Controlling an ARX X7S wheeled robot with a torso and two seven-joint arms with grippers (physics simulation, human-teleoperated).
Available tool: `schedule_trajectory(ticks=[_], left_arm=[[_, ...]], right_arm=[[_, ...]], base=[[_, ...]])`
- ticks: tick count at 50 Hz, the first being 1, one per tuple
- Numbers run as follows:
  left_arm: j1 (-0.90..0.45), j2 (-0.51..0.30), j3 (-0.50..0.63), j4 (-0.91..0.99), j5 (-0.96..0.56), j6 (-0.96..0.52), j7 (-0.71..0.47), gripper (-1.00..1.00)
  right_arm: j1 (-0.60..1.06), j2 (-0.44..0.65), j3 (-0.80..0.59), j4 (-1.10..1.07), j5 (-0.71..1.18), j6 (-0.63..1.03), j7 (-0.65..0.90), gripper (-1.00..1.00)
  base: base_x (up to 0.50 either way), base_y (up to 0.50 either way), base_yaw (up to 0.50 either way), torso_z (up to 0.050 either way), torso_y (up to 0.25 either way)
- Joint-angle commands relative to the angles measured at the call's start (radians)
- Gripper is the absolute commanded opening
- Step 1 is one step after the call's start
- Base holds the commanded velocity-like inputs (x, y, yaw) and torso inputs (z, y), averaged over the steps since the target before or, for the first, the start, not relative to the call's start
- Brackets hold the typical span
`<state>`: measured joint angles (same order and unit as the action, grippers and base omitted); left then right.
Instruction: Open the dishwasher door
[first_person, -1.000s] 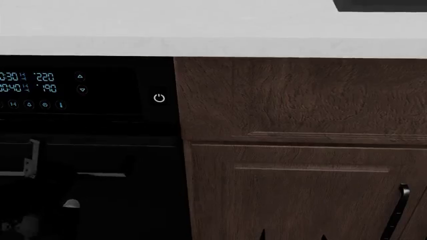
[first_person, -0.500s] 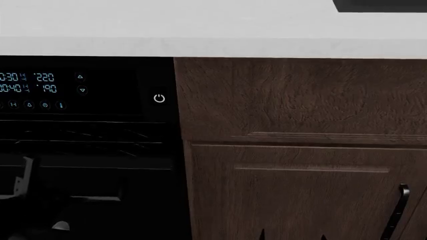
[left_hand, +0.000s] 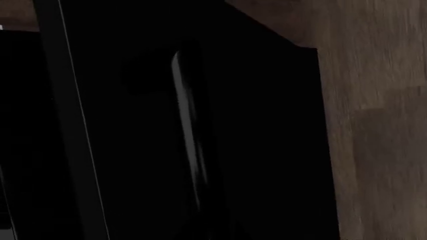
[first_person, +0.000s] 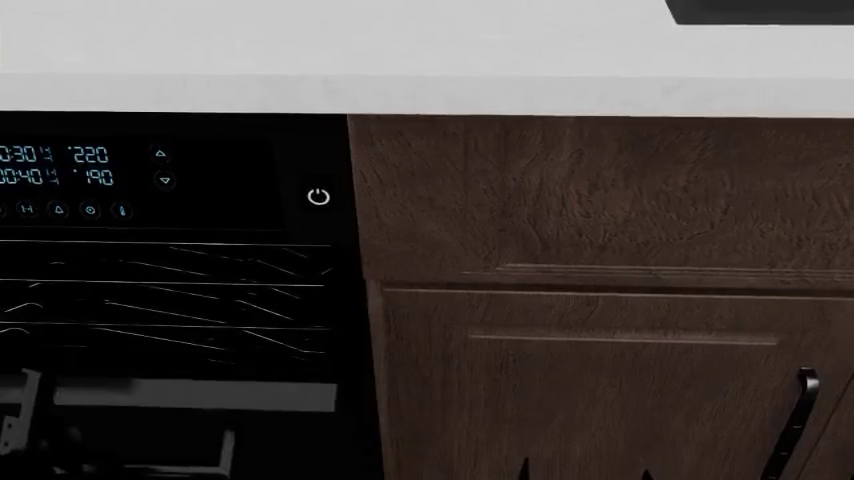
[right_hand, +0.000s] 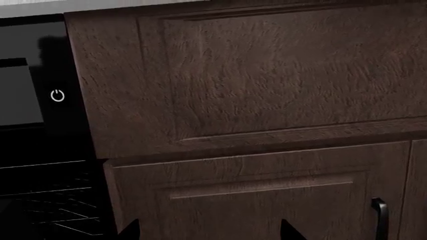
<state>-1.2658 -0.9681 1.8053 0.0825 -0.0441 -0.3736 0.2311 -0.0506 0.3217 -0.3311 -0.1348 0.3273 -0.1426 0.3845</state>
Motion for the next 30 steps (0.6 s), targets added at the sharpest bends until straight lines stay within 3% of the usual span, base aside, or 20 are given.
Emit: schedule_trajectory(ticks=[1, 30], left_arm=[[0.046, -0.045, 0.058, 0.159, -0.113, -0.051, 0.059, -1.0], [0.089, -0.175, 0.087, 0.4, -0.158, -0.118, 0.039, -1.0]], right_arm=[[0.001, 0.002, -0.003, -0.005, -0.001, -0.001, 0.002, 1.0], [-0.001, 0.008, -0.008, -0.016, 0.004, -0.003, 0.011, 1.0]], base=[[0.0, 0.0, 0.0, -0.01, 0.0], [0.0, 0.0, 0.0, 0.0, 0.0]])
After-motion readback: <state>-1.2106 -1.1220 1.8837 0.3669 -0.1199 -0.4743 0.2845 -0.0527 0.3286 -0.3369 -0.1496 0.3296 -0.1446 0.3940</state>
